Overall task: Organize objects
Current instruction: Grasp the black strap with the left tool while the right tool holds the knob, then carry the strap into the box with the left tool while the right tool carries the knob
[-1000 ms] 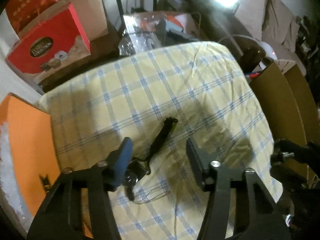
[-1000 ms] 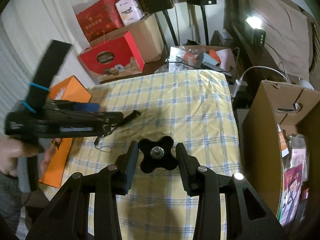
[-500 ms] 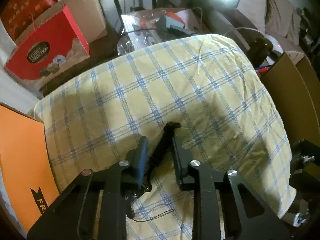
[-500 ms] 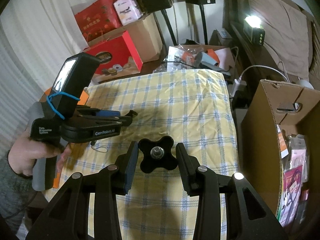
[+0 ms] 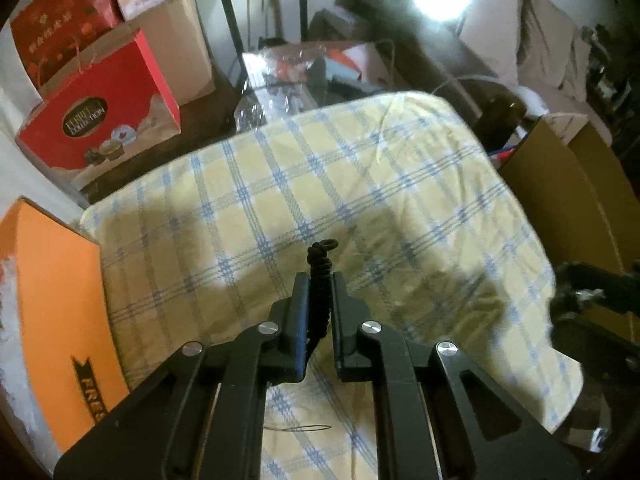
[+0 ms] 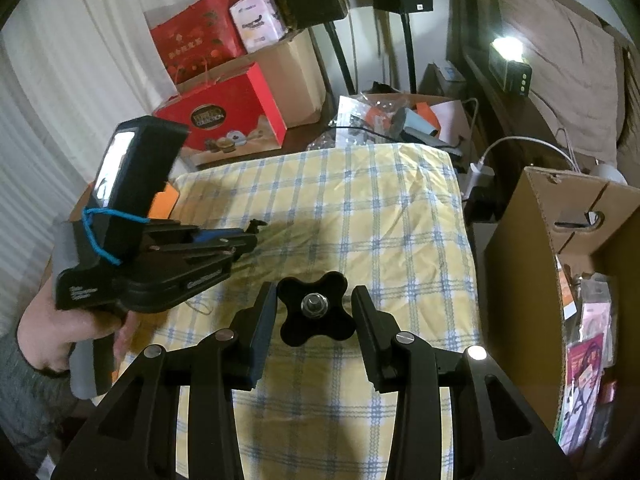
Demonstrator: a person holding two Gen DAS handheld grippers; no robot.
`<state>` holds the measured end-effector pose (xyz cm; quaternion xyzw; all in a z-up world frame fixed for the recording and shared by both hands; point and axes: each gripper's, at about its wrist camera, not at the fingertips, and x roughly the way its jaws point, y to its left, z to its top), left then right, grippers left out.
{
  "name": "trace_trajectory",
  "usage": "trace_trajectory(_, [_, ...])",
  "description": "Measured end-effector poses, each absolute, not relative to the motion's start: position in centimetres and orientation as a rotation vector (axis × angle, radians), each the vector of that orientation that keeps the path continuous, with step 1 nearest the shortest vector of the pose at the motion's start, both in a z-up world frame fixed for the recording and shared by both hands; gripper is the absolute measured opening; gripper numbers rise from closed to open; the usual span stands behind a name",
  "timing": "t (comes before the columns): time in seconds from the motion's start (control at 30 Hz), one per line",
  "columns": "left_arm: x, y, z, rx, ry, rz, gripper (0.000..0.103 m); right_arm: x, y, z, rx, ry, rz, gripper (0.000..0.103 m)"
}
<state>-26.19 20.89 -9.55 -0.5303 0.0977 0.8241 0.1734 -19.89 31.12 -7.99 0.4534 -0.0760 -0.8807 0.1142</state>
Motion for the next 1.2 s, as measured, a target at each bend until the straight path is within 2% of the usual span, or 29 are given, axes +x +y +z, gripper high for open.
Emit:
trace_trajectory(0.57, [-21.0, 13.9, 0.8, -1.273, 0.059, 2.419, 0.009, -18.8, 26.0, -2.8, 1.216, -0.151, -2.594, 0.039])
trace_trajectory(1.2, [-15.6, -1.6, 6.6, -1.178, -0.161, 2.568, 0.009, -17.4, 13.8, 0.7, 1.111, -0.029, -2.457, 0.039])
